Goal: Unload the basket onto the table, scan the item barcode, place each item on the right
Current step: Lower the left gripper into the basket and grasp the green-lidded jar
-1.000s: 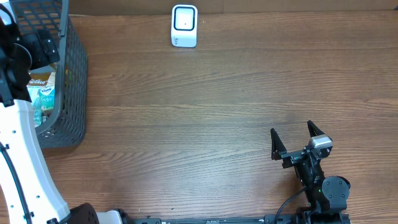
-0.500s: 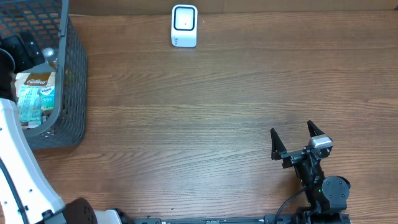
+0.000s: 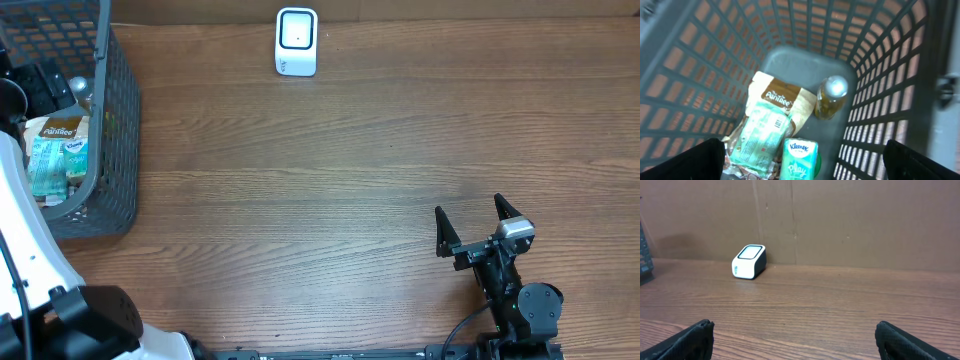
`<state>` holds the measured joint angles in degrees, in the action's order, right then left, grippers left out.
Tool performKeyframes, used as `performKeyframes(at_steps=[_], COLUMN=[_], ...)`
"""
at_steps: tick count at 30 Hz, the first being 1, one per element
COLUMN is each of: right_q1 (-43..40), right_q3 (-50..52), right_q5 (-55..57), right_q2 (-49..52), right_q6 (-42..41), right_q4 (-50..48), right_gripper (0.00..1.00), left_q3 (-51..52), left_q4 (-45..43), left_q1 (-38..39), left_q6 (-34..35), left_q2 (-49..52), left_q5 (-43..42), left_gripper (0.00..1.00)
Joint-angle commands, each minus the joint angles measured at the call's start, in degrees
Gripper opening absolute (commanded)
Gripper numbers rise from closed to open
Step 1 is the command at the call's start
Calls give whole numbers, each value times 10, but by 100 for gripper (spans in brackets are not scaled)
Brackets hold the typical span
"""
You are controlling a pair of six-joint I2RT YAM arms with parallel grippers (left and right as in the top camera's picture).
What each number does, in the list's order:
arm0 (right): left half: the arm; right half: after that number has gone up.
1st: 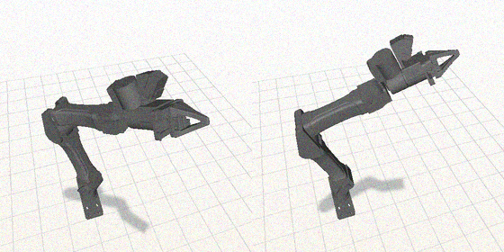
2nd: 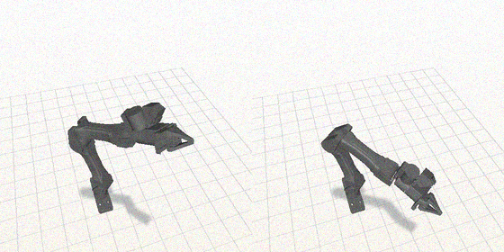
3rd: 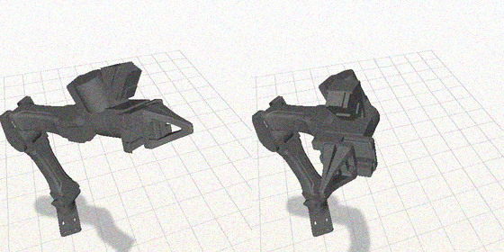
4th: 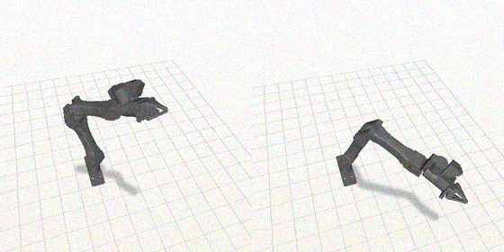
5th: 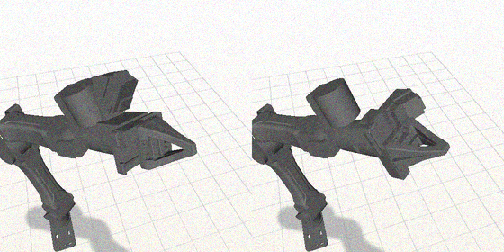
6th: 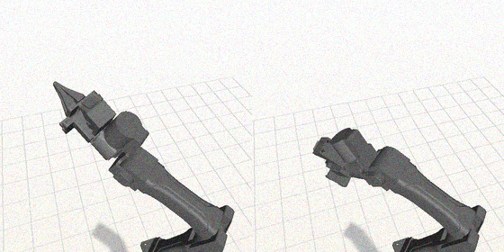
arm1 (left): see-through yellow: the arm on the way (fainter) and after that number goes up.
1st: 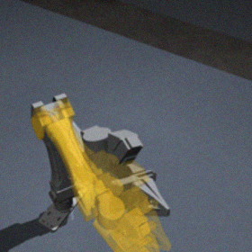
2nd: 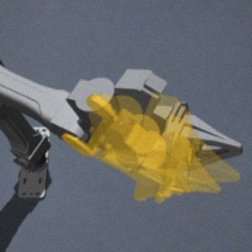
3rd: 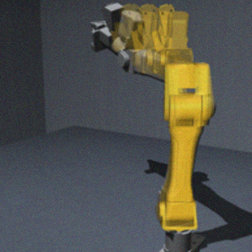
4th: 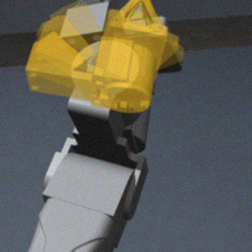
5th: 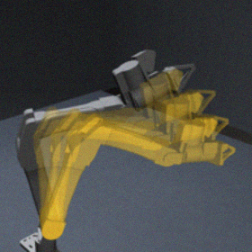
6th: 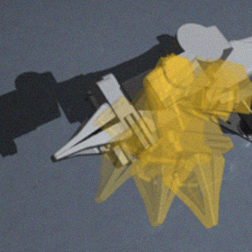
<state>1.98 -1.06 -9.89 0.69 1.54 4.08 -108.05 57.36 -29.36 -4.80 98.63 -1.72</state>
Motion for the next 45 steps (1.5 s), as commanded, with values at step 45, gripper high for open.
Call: performKeyframes(at_steps=[45], right_q1=[3], right_q3=[6], right_q5=[2], right_q2=[-5], right_q6=[2], right_q4=[-3], right_gripper=[100], left_q3=[39], left_q4=[77], left_q1=[-25], left_q6=[-89], left_q2=[230], left_q5=[-84], left_gripper=[96])
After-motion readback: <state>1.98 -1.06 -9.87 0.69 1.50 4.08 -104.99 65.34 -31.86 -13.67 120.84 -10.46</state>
